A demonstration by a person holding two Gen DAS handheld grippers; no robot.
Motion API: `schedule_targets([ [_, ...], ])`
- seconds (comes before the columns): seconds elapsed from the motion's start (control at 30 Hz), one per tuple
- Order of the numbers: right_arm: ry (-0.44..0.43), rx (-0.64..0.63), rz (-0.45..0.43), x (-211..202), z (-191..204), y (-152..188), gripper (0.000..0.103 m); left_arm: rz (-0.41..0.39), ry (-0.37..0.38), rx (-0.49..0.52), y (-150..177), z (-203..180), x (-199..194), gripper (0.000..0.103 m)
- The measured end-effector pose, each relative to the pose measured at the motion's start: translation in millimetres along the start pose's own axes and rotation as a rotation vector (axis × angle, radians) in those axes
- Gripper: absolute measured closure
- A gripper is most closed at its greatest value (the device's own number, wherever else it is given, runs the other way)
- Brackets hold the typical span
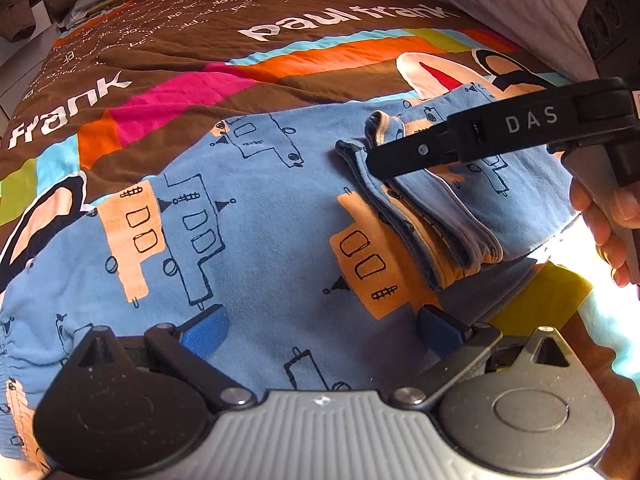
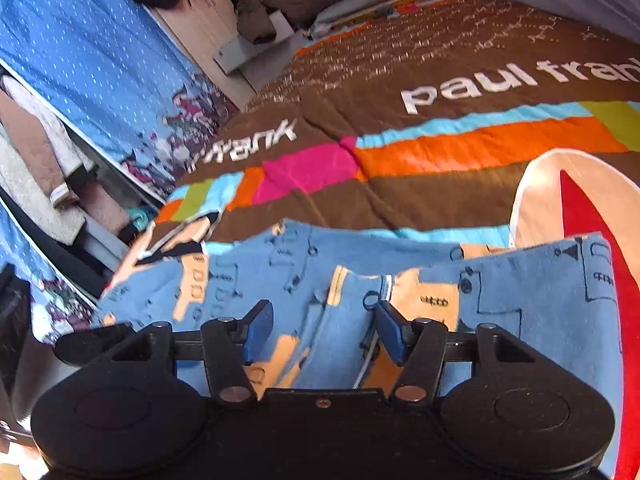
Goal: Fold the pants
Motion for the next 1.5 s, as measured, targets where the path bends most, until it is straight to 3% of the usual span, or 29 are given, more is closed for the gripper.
schedule_targets([
  [0.07,0.007,-0.005,-0.06,-14.0,1.0,-6.7,0.041,0.002,-0.015,-0.007,0.3,4.8,-7.3,0.001],
  [0.13,0.005,-0.022,-0.119,-30.6,5.4,-15.8,0.029,-0.02,-0.055,-0.027,-1.5,16.6,-21.6,0.002],
  [0.17,-0.002,-0.028,-0.127,-36.2,7.8,-18.7,0.028,-0.039,-0.066,-0.049,-2.4,23.9,-30.6,0.002],
  [0.33,-0.034,-0.074,-0.101,-44.2,25.4,-17.8,0.028,-0.13,-0.127,-0.173,12.0,77.8,-87.4,0.002],
  [0.5,-0.071,-0.111,-0.07,-33.9,52.9,-6.1,0.028,-0.109,-0.203,-0.313,61.3,158.6,-113.9,0.002],
  [0.57,-0.094,-0.127,-0.048,-27.3,65.9,-0.3,0.027,-0.111,-0.162,-0.397,80.7,190.6,-111.6,0.002],
  [0.63,-0.116,-0.155,-0.027,-20.7,80.7,5.1,0.027,-0.116,-0.075,-0.46,92.1,209.6,-104.3,0.002],
  [0.83,-0.182,-0.26,0.043,1.3,125.4,23.4,0.026,-0.166,0.326,-0.649,98.0,229.3,-71.3,0.001],
  [0.93,-0.222,-0.329,0.073,10.9,145.5,34.9,0.028,-0.173,0.445,-0.737,99.1,241.1,-60.0,0.001],
  [1.07,-0.105,-0.546,0.064,32.2,152.2,36.6,0.032,-0.141,0.464,-0.681,95.2,236.5,-52.6,0.001],
  [1.2,0.022,-0.724,0.134,66.5,136.7,37.2,0.033,-0.12,0.468,-0.59,84.9,214.1,-50.9,0.001],
  [1.3,0.051,-0.776,0.17,78.8,127.4,42.1,0.034,-0.12,0.458,-0.622,85.0,216.7,-46.9,0.001],
  [1.5,0.037,-0.752,0.16,77.5,125.6,43.8,0.033,-0.141,0.545,-0.699,88.2,225.8,-43.8,0.001],
])
Point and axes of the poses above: each gripper's, at about its wrist camera, not at the fingertips, and x roughly the way its jaws point, z to its left, y to its underside, the point moved 10 cm from there along x, roughly the way its jaws point, and after that the axes turned 9 degrees about x, right-handed, at the moved point
